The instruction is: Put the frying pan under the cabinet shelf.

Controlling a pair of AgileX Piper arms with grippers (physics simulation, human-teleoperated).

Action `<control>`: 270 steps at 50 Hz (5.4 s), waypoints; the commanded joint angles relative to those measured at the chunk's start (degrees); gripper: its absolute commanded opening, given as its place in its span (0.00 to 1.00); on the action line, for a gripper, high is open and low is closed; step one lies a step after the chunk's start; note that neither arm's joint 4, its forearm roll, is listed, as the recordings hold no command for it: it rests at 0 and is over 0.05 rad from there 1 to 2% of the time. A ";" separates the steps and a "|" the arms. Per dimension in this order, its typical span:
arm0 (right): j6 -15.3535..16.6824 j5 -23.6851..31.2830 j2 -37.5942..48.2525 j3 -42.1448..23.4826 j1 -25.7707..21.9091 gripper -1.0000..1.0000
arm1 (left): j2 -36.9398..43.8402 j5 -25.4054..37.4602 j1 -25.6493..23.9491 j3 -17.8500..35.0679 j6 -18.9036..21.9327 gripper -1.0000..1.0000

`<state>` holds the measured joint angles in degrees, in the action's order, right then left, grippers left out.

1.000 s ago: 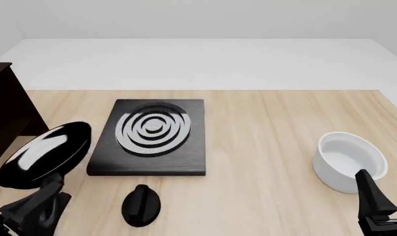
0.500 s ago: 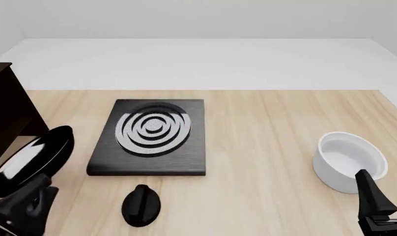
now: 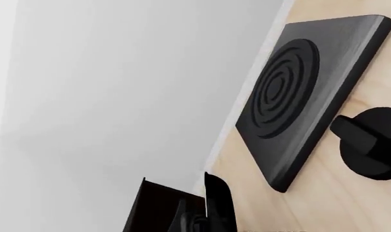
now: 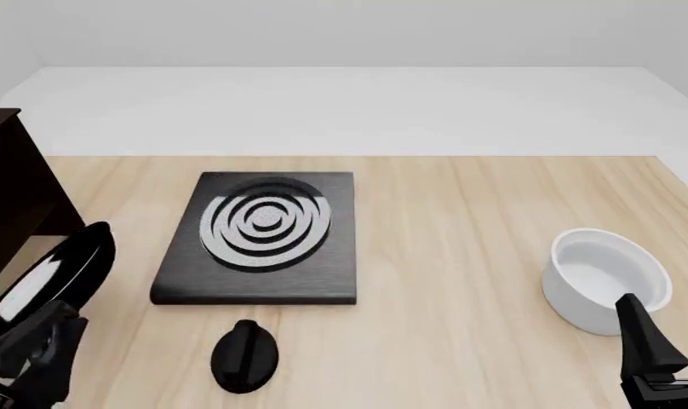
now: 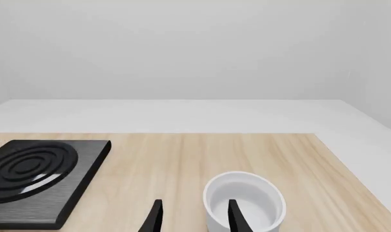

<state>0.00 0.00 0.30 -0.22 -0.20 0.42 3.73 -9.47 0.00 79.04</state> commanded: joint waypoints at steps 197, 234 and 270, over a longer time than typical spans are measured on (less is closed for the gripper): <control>0.01 0.00 0.00 0.00 0.01 1.00 | 70.78 -46.63 29.21 0.02 -18.46 0.00; 0.00 0.01 0.01 0.00 0.01 1.00 | 114.63 -73.63 37.80 5.75 -11.13 0.00; 0.02 0.00 -0.01 0.00 0.01 1.00 | 84.72 -46.81 25.81 1.29 -15.67 1.00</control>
<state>0.00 0.00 0.30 -0.22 -0.20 97.44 -59.15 19.99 3.02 62.01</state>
